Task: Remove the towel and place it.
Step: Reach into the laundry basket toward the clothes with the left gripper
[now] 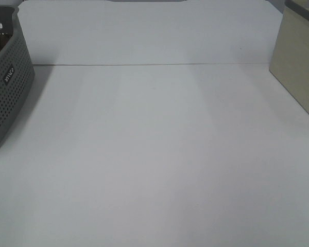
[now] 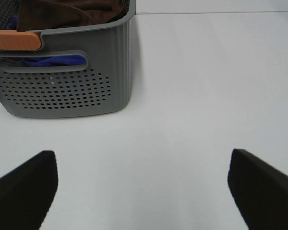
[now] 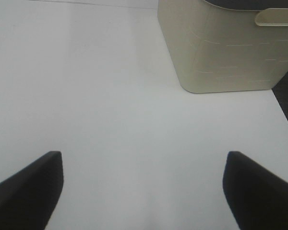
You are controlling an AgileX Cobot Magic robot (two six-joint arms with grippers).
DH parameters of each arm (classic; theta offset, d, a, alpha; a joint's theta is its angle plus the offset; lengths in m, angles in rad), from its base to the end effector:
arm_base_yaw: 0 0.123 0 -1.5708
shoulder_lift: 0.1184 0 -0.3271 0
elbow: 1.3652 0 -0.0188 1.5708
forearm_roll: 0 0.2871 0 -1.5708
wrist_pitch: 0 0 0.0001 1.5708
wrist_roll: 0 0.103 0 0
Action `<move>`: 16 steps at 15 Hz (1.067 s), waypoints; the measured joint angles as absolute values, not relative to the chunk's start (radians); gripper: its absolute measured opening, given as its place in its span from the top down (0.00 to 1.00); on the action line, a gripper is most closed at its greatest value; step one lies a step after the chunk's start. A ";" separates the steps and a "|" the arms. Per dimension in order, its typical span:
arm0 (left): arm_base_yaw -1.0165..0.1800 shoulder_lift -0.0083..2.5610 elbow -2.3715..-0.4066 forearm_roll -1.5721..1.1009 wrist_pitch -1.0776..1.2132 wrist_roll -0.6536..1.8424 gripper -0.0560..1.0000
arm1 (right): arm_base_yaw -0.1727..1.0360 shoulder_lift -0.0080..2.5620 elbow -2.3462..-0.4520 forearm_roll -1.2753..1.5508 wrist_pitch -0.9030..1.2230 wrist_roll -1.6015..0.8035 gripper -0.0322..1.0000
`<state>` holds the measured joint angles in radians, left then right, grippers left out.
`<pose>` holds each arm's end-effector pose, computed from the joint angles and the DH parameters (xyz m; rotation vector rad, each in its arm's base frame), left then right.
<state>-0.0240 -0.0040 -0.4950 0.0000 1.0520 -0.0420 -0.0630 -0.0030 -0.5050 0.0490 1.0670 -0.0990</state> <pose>-0.0042 0.0001 0.2885 -0.0183 2.0368 -0.0414 -0.0058 0.0048 0.2904 -0.0394 2.0415 -0.0428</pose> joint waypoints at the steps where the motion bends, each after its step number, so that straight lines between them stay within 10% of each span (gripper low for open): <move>1: -0.024 -0.004 -0.495 0.000 1.052 -0.042 0.11 | -0.063 -0.003 -0.505 0.049 1.067 -0.099 0.13; 16: -0.024 -0.004 -0.495 0.027 1.052 0.030 0.01 | -0.063 -0.003 -0.505 0.049 1.067 -0.099 0.13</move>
<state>-0.0240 -0.0040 -0.4950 0.0270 1.0520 0.0300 -0.0630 -0.0030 -0.5050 0.0490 1.0670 -0.0990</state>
